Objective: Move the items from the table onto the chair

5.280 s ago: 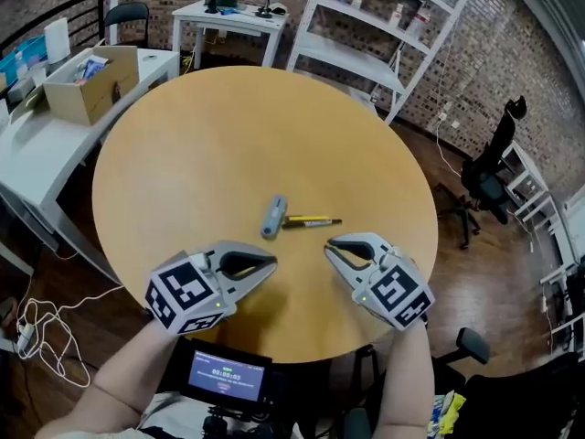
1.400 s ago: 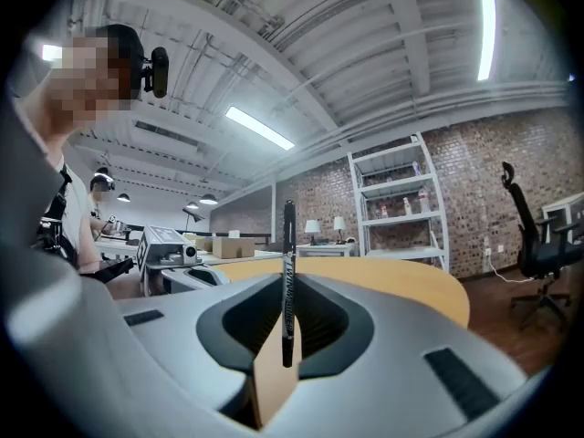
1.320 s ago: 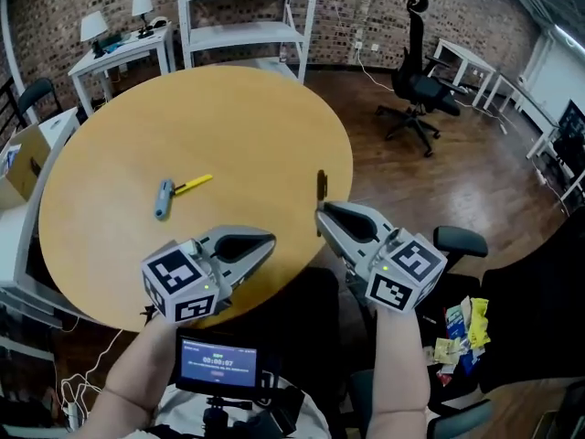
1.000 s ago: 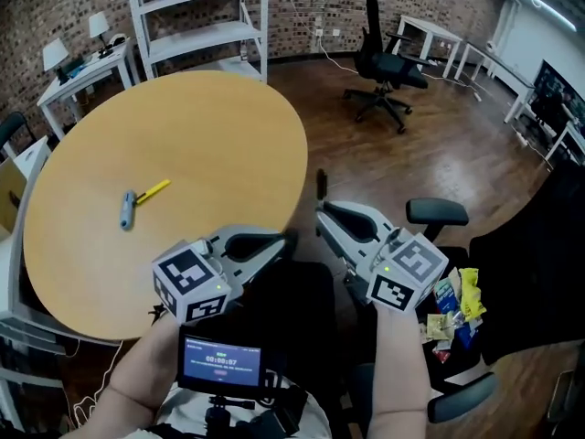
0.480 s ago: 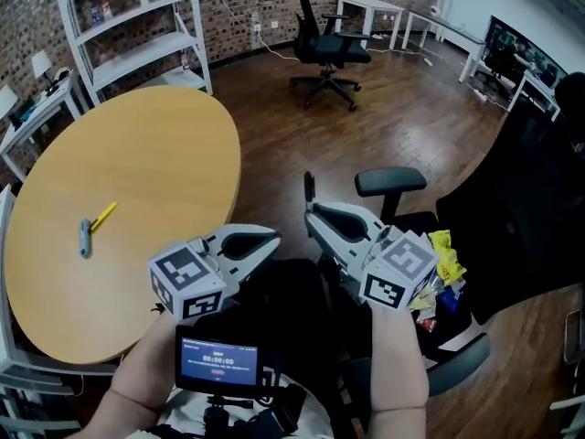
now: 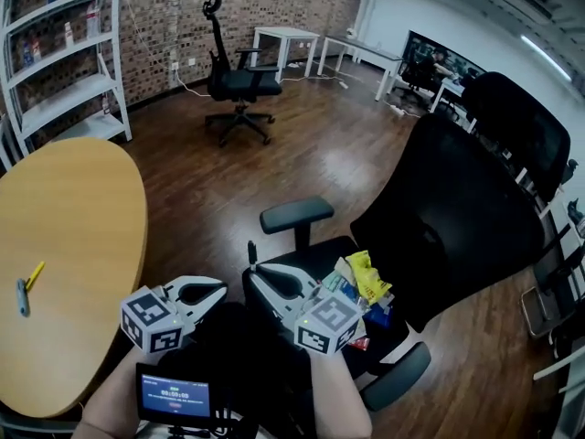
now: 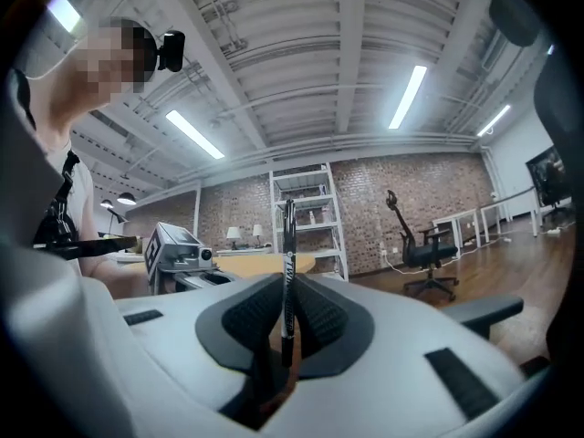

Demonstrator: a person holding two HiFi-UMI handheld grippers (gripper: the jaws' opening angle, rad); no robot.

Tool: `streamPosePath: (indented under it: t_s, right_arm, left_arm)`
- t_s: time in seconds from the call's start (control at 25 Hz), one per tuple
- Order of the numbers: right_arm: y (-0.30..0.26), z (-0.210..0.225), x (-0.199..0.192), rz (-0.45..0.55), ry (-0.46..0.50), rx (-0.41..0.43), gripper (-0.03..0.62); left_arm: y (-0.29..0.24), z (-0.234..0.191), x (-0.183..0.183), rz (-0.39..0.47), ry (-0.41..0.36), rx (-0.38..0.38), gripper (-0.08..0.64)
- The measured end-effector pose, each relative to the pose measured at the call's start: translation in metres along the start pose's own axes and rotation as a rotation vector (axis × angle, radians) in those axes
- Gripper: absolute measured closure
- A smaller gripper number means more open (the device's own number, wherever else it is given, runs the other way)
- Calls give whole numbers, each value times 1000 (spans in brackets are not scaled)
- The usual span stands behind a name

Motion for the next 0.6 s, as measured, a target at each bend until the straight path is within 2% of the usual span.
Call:
streamPosePath:
  t_s: [0.28,0.4,0.6]
  right_arm:
    - [38,36,-44,-84,38,-159,543]
    - [48,48,-69,-151,71,-219,543]
    - [71,78,-112,-278,127,-339,543]
  left_arm:
    - [-47,0,-39,8,76,-78,554]
    - [-65,5,-57,6,117,-119,554]
    - [-93,15,-83,-28,137,-155,554]
Point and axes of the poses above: the fingertips, and each gripper's own axes: y backward along the fingers, z to its right, x out of its top, the point moved 7 cm from there along y, backward along the fingers, and after that the axes turned 7 degrees about z, right-handed, at the moved point
